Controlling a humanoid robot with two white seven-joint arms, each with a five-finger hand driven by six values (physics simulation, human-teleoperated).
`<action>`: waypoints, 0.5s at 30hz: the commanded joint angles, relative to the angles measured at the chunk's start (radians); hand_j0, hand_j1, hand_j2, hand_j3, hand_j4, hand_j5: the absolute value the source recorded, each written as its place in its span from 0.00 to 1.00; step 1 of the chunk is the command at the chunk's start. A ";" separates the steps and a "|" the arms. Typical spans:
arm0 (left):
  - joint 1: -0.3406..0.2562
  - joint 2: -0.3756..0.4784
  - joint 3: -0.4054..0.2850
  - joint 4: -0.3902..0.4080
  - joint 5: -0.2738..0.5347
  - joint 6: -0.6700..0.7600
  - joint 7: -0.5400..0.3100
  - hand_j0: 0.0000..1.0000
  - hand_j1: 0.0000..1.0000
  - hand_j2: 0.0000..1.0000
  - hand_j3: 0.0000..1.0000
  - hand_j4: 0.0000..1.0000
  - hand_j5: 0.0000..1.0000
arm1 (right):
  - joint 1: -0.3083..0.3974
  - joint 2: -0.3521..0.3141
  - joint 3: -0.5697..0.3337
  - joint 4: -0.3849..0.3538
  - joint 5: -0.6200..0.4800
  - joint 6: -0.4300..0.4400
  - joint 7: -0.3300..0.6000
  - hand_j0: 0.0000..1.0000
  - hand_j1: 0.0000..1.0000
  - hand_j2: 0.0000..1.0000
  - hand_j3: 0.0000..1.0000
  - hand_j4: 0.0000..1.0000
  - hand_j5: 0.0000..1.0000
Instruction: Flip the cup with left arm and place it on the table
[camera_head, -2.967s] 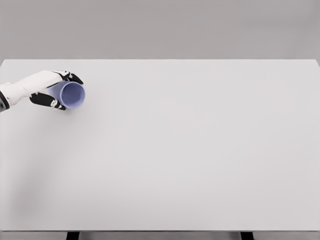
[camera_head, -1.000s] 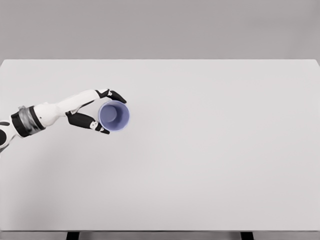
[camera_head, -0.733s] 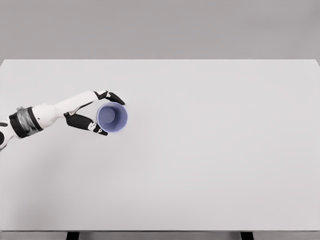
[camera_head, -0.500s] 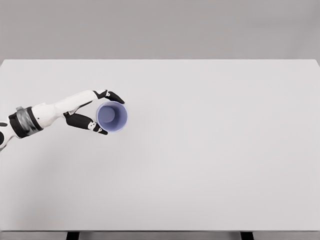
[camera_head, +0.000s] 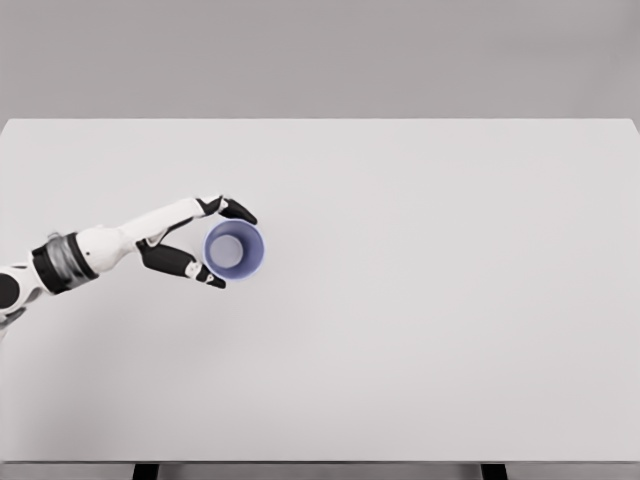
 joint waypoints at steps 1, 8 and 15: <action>0.000 0.000 -0.027 -0.001 0.021 0.001 0.001 0.56 0.56 0.56 0.56 0.56 0.56 | 0.000 0.000 0.000 0.001 0.000 0.000 -0.001 1.00 1.00 1.00 1.00 1.00 1.00; -0.011 -0.002 -0.068 -0.001 0.024 0.001 0.001 0.57 0.57 0.57 0.57 0.57 0.57 | 0.000 0.000 0.000 0.001 0.000 0.000 0.000 1.00 1.00 1.00 1.00 1.00 1.00; -0.077 -0.002 -0.166 -0.003 0.035 0.001 0.033 0.57 0.57 0.57 0.57 0.57 0.57 | 0.000 0.000 0.000 -0.001 0.000 0.000 0.000 1.00 1.00 1.00 1.00 1.00 1.00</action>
